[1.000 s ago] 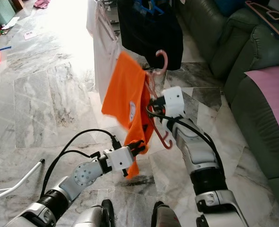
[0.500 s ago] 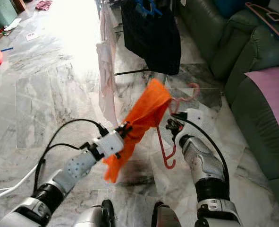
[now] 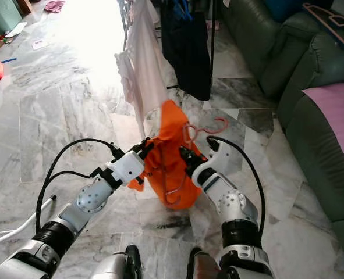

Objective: Hang hanger

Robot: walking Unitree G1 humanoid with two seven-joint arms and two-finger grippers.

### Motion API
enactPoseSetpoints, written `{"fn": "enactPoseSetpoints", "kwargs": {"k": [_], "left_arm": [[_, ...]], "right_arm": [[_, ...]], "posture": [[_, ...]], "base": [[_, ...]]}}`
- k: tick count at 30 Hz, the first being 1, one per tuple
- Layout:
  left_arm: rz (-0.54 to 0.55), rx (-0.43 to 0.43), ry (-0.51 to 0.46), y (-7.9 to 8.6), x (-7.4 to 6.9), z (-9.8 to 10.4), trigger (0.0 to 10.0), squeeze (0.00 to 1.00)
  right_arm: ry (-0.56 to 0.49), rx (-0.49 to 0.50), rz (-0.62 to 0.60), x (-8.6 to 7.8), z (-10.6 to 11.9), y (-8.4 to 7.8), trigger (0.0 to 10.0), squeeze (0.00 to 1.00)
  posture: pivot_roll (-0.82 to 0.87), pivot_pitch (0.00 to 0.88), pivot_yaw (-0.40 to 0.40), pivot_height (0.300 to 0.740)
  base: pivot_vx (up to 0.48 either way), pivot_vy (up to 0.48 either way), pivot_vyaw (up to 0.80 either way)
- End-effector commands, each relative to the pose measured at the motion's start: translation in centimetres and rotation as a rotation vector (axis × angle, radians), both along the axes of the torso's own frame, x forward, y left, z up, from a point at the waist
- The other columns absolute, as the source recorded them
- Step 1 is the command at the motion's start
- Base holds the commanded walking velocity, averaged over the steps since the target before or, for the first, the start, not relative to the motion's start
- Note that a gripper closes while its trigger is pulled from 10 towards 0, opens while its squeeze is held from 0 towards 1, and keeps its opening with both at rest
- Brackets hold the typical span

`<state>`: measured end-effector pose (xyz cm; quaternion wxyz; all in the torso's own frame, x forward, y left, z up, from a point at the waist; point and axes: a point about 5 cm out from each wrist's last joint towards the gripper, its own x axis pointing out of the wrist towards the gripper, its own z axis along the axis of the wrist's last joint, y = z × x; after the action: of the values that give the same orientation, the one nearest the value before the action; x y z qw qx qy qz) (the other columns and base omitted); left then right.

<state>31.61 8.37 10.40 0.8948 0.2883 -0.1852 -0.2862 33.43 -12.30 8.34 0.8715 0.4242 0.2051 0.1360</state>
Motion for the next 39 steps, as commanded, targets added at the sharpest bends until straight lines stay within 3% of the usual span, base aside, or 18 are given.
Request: {"fn": "enactPoseSetpoints", "kwargs": {"k": [1,2,3,4,6,7,9,13,14,16,19,20,21,24,28,29,31,39], "left_arm": [[-0.007,-0.005,-0.010,0.1,-0.4,-0.1,10.0,0.00],[-0.009,-0.007,-0.012,0.1,-0.5,-0.1,10.0,0.00],[-0.009,-0.007,-0.012,0.1,-0.5,-0.1,10.0,0.00],[-0.010,-0.011,-0.014,0.3,-0.5,0.0,10.0,0.00],[-0.009,-0.013,-0.014,0.5,-0.6,0.0,10.0,0.00],[-0.008,-0.012,-0.012,0.8,-0.8,-0.2,10.0,0.00],[-0.008,-0.011,-0.011,1.0,-0.8,-0.2,10.0,0.00],[-0.009,-0.010,0.007,1.3,-1.2,-0.6,10.0,0.00],[-0.013,-0.009,0.013,1.3,-1.4,-0.8,10.0,0.00],[-0.026,-0.010,0.026,1.2,-1.6,-1.0,10.0,0.00],[-0.060,-0.016,0.057,0.9,-1.9,-1.3,10.0,0.00],[-0.097,-0.012,0.089,0.4,-2.3,-1.7,10.0,0.00],[-0.109,-0.010,0.099,0.3,-2.4,-1.9,10.0,0.00],[-0.194,0.010,0.176,-0.9,-3.3,-3.0,10.0,0.00],[-0.223,0.024,0.209,-1.5,-3.6,-3.5,10.0,0.00],[-0.252,0.036,0.236,-2.0,-3.9,-3.9,10.0,0.00],[-0.268,0.043,0.260,-2.2,-4.0,-4.1,10.0,0.00],[-0.321,0.079,0.323,-2.8,-4.0,-4.5,10.0,0.00]], "right_arm": [[0.105,-0.036,-0.092,-0.6,-2.0,-1.5,10.0,0.00],[0.150,-0.074,-0.163,-0.7,-2.8,-2.8,10.0,0.00],[0.150,-0.074,-0.163,-0.7,-2.8,-2.8,10.0,0.00],[0.211,-0.097,-0.267,-0.9,-3.5,-4.8,10.0,0.00],[0.226,-0.107,-0.326,-1.0,-3.7,-6.3,10.0,0.00],[0.231,-0.125,-0.388,-0.9,-3.4,-7.8,10.0,0.00],[0.240,-0.117,-0.427,-0.8,-3.3,-8.6,10.0,0.00],[0.217,-0.151,-0.529,-0.2,-2.0,-11.1,10.0,0.00],[0.197,-0.160,-0.605,0.1,-1.0,-12.6,10.0,0.00],[0.159,-0.169,-0.668,0.5,0.4,-13.9,10.0,0.00],[0.059,-0.196,-0.712,1.4,2.8,-14.8,10.0,0.00],[-0.046,-0.235,-0.698,2.1,4.9,-14.7,10.0,0.00],[-0.078,-0.247,-0.688,2.3,5.5,-14.5,10.0,0.00],[-0.313,-0.330,-0.551,3.6,9.5,-11.7,10.0,0.00],[-0.399,-0.365,-0.475,3.8,10.6,-9.9,10.0,0.00],[-0.484,-0.425,-0.384,3.7,11.1,-7.9,10.0,0.00],[-0.553,-0.491,-0.315,3.4,11.4,-6.1,10.0,0.00],[-0.687,-0.673,-0.153,2.2,11.1,-2.7,10.0,0.00]], "posture": [[-0.08,0.248,0.052,0.740],[-0.08,0.249,0.054,0.740],[-0.08,0.249,0.054,0.740],[-0.08,0.251,0.055,0.740],[-0.08,0.251,0.055,0.740],[-0.09,0.253,0.059,0.740],[-0.09,0.253,0.059,0.740],[-0.09,0.254,0.063,0.740],[-0.09,0.254,0.064,0.740],[-0.09,0.251,0.064,0.740],[-0.08,0.251,0.063,0.740],[-0.08,0.250,0.062,0.740],[-0.08,0.250,0.062,0.740],[-0.09,0.249,0.062,0.740],[-0.09,0.245,0.059,0.740],[-0.09,0.244,0.057,0.740],[-0.09,0.244,0.057,0.740],[-0.10,0.237,0.056,0.740]], "base": [[0.000,0.000,0.00],[0.000,0.000,0.00],[0.000,0.000,0.00],[0.000,0.000,0.00],[0.000,0.000,0.00],[0.000,0.000,0.00],[0.000,0.000,0.00],[0.000,0.000,0.00],[0.000,0.000,0.00],[0.000,0.000,0.00],[0.000,0.000,0.00],[0.000,0.000,0.00],[0.000,0.000,0.00],[0.000,0.000,0.00],[0.000,0.000,0.00],[0.000,0.000,0.00],[0.000,0.000,0.00],[0.000,0.000,0.00]]}}
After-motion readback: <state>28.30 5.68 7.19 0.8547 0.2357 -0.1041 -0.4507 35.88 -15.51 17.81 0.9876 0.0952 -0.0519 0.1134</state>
